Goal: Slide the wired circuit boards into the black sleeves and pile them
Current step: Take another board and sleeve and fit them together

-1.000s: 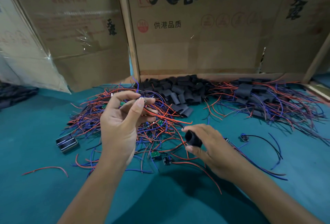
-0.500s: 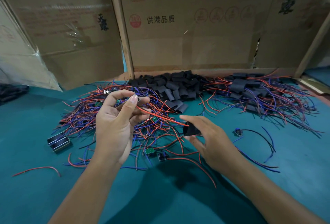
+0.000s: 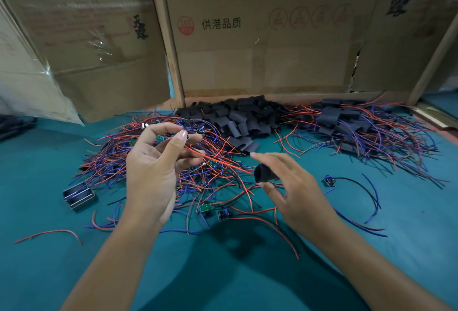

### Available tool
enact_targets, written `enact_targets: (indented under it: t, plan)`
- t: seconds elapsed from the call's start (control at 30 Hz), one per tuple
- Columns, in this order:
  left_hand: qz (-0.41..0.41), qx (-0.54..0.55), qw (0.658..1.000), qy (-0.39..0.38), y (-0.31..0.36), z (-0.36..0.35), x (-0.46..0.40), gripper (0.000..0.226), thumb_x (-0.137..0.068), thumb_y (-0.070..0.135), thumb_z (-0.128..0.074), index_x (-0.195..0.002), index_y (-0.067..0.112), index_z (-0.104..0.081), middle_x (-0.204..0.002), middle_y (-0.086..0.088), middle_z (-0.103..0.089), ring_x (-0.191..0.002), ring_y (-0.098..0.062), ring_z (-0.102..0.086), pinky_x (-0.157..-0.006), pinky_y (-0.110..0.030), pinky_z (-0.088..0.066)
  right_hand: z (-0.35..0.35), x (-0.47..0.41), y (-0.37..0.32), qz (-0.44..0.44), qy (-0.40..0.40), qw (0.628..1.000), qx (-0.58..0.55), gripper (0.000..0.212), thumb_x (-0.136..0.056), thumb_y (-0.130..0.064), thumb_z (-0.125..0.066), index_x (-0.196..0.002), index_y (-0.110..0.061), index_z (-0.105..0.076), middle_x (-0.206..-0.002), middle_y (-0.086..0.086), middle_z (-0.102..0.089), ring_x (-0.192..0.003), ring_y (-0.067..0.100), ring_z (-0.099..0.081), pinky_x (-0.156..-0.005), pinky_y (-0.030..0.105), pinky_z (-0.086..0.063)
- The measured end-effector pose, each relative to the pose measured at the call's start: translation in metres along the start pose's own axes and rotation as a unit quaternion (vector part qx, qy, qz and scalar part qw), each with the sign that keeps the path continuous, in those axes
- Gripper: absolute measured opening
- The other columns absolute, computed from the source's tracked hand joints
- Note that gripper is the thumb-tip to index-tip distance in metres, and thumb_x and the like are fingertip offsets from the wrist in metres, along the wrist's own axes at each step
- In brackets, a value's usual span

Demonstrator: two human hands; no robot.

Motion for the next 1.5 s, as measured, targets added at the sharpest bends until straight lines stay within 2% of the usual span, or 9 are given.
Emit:
enact_targets:
  t: [0.3, 0.53, 0.77, 0.83, 0.9, 1.0, 1.2, 1.37, 1.5]
  plan:
    - [-0.004, -0.004, 1.000, 0.000, -0.002, 0.000, 0.000, 0.008, -0.096, 0.004, -0.059, -0.095, 0.012, -0.060, -0.088, -0.021, -0.073, -0.059, -0.016, -0.064, -0.056, -0.020, -0.055, -0.008, 0.001, -0.004, 0.035, -0.040, 0.999, -0.003, 0.056, -0.087, -0.004, -0.068, -0.137, -0.024, -0.055, -0.125, -0.003, -0.055, -0.115, 0.015, -0.055, -0.094, 0.032, -0.046]
    - [0.003, -0.001, 1.000, 0.001, 0.000, 0.001, 0.001, 0.006, -0.097, 0.005, -0.059, -0.096, 0.011, -0.060, -0.088, -0.020, -0.074, -0.061, -0.015, -0.064, -0.057, -0.019, -0.055, -0.013, 0.003, -0.010, 0.049, -0.062, 0.997, -0.002, 0.055, -0.087, -0.006, -0.067, -0.137, -0.023, -0.055, -0.126, -0.002, -0.056, -0.117, 0.014, -0.053, -0.098, 0.025, -0.042]
    - [0.013, 0.002, 1.000, 0.016, 0.002, -0.002, 0.002, 0.007, -0.097, 0.005, -0.058, -0.096, 0.011, -0.059, -0.085, -0.017, -0.074, -0.060, -0.014, -0.063, -0.056, -0.018, -0.054, -0.016, 0.005, -0.011, 0.016, -0.055, 0.998, 0.006, 0.051, -0.088, -0.013, -0.070, -0.136, -0.022, -0.056, -0.120, -0.003, -0.061, -0.110, 0.017, -0.059, -0.094, 0.034, -0.048]
    - [0.014, 0.000, 1.000, 0.018, 0.003, -0.002, 0.002, 0.007, -0.097, 0.005, -0.058, -0.095, 0.012, -0.059, -0.086, -0.017, -0.074, -0.061, -0.015, -0.063, -0.056, -0.018, -0.054, -0.018, 0.005, -0.010, 0.001, -0.066, 0.998, -0.002, 0.050, -0.089, -0.020, -0.070, -0.136, -0.024, -0.055, -0.117, -0.004, -0.064, -0.104, 0.014, -0.060, -0.092, 0.030, -0.048]
    - [0.013, 0.001, 1.000, 0.019, 0.004, -0.001, 0.002, 0.007, -0.097, 0.005, -0.058, -0.095, 0.012, -0.059, -0.086, -0.018, -0.074, -0.061, -0.015, -0.064, -0.056, -0.019, -0.054, -0.020, 0.005, -0.008, -0.023, -0.079, 0.996, -0.032, 0.050, -0.089, -0.026, -0.071, -0.136, -0.028, -0.055, -0.112, -0.011, -0.066, -0.095, -0.001, -0.056, -0.087, 0.012, -0.041]
    - [0.014, 0.010, 0.999, 0.027, 0.005, 0.001, 0.001, 0.009, -0.097, 0.005, -0.058, -0.094, 0.013, -0.059, -0.085, -0.016, -0.074, -0.062, -0.015, -0.064, -0.057, -0.018, -0.054, -0.023, 0.007, -0.005, -0.062, -0.098, 0.991, -0.063, 0.038, -0.087, -0.032, -0.072, -0.122, -0.033, -0.056, -0.083, -0.033, -0.056, -0.081, -0.014, -0.050, -0.073, 0.001, -0.034]
    - [0.028, 0.047, 0.997, 0.051, 0.004, 0.002, 0.000, 0.010, -0.097, 0.007, -0.059, -0.091, 0.015, -0.059, -0.085, -0.014, -0.075, -0.065, -0.015, -0.062, -0.059, -0.017, -0.054, -0.026, 0.009, -0.007, -0.099, -0.105, 0.983, -0.115, 0.021, -0.087, -0.041, -0.068, -0.093, -0.030, -0.051, -0.081, -0.013, -0.063, -0.069, 0.006, -0.051, -0.062, 0.013, -0.039]
    - [0.040, 0.056, 0.997, 0.043, 0.000, -0.001, 0.002, 0.008, -0.097, 0.008, -0.059, -0.093, 0.014, -0.059, -0.086, -0.014, -0.075, -0.063, -0.012, -0.065, -0.059, -0.016, -0.054, -0.030, 0.010, -0.011, -0.108, -0.089, 0.977, -0.161, 0.020, -0.087, -0.034, -0.071, -0.090, -0.027, -0.053, -0.078, -0.009, -0.065, -0.059, 0.006, -0.047, -0.058, 0.014, -0.038]
    - [0.043, 0.054, 0.997, 0.043, -0.003, -0.001, 0.002, 0.008, -0.097, 0.007, -0.059, -0.093, 0.014, -0.058, -0.085, -0.015, -0.074, -0.062, -0.012, -0.064, -0.059, -0.016, -0.053, -0.028, 0.010, -0.008, -0.115, -0.072, 0.978, -0.158, 0.023, -0.086, -0.040, -0.069, -0.094, -0.028, -0.051, -0.082, -0.004, -0.066, -0.058, 0.021, -0.047, -0.065, 0.034, -0.046]
Point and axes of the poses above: each hand's wrist, its own x-axis away from the middle knuckle, its own z-axis out of the back of the hand, y = z × x, the point moved 3 cm from there along -x, towards the middle knuckle
